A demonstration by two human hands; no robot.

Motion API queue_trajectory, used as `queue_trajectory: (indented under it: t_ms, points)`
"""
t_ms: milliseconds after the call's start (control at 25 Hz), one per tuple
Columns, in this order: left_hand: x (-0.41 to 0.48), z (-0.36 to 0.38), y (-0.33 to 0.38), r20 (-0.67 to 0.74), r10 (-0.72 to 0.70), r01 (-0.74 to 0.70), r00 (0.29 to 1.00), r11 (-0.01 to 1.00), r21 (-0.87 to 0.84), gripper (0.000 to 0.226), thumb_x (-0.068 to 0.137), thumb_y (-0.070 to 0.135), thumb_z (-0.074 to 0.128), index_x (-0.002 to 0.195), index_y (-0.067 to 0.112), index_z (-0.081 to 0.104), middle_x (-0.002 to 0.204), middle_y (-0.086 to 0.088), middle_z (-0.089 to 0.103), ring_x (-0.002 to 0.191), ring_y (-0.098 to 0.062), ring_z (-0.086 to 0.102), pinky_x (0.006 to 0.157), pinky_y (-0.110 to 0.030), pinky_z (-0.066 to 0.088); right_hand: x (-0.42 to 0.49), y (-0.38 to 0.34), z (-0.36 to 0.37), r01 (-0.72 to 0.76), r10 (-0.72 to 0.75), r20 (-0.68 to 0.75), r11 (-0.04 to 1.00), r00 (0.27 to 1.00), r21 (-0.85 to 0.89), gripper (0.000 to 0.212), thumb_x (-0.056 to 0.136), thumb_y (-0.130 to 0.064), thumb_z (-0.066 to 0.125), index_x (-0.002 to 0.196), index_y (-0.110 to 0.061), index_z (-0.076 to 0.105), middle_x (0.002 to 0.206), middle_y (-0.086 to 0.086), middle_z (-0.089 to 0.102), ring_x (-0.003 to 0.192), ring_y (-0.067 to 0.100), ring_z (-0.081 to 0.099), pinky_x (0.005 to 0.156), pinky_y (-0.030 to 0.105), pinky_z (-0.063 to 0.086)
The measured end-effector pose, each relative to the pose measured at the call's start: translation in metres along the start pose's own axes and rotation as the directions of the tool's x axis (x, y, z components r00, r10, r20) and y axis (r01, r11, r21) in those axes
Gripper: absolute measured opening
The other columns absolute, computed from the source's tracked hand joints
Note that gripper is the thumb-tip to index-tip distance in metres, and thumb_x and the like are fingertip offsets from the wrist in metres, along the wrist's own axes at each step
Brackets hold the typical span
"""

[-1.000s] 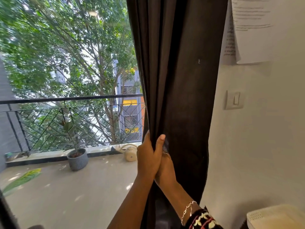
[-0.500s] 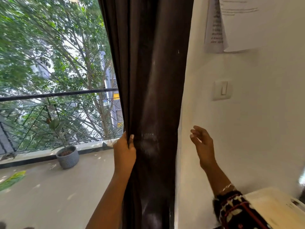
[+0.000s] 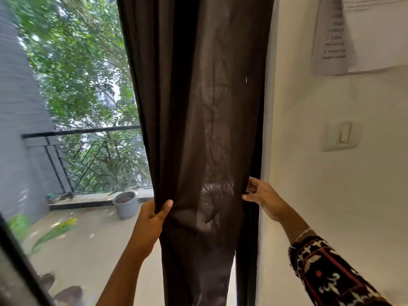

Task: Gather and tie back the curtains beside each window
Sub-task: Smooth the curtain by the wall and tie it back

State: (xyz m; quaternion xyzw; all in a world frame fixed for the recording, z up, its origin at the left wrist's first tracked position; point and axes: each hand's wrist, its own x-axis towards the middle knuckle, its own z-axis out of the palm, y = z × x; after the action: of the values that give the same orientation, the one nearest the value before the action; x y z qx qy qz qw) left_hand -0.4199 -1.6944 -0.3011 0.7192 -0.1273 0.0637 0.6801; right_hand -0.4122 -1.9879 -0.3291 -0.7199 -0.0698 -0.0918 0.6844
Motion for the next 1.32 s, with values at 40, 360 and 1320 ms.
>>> queue_trajectory:
  t_ms: [40,360,1320]
  points:
    - [0.001,0.004,-0.001,-0.025,0.006,-0.006,1.0,1.0,0.012,0.021,0.091,0.018,0.052,0.111,0.018,0.058,0.106,0.003,0.063,0.099,-0.018,0.059,0.091,-0.035,0.046,0.0,0.002,0.001,0.019,-0.019,-0.016,1.0,1.0,0.009,0.04,0.08,0.007,0.061,0.117,-0.008,0.059,0.111,0.002,0.068,0.109,0.019,0.061,0.099,0.037,0.046]
    - [-0.001,0.057,-0.019,-0.241,0.234,-0.154,0.942,0.938,0.31,0.028,0.094,0.014,0.048,0.115,0.001,0.061,0.098,-0.017,0.067,0.09,-0.029,0.062,0.076,-0.029,0.044,-0.031,0.031,0.059,0.087,-0.437,-0.465,0.794,0.77,-0.602,0.011,0.082,-0.013,0.068,0.077,-0.019,0.061,0.073,-0.005,0.055,0.063,0.011,0.054,0.056,0.008,0.035]
    - [-0.057,0.117,-0.059,0.097,-0.035,0.021,0.995,0.99,0.142,0.029,0.098,0.01,0.037,0.119,0.0,0.055,0.095,0.003,0.059,0.093,-0.007,0.063,0.07,-0.007,0.047,-0.073,0.005,0.129,0.027,-0.2,-0.347,0.896,0.916,-0.444,0.052,0.09,-0.032,0.054,0.139,-0.018,0.04,0.123,0.0,0.06,0.114,0.014,0.057,0.1,0.03,0.044]
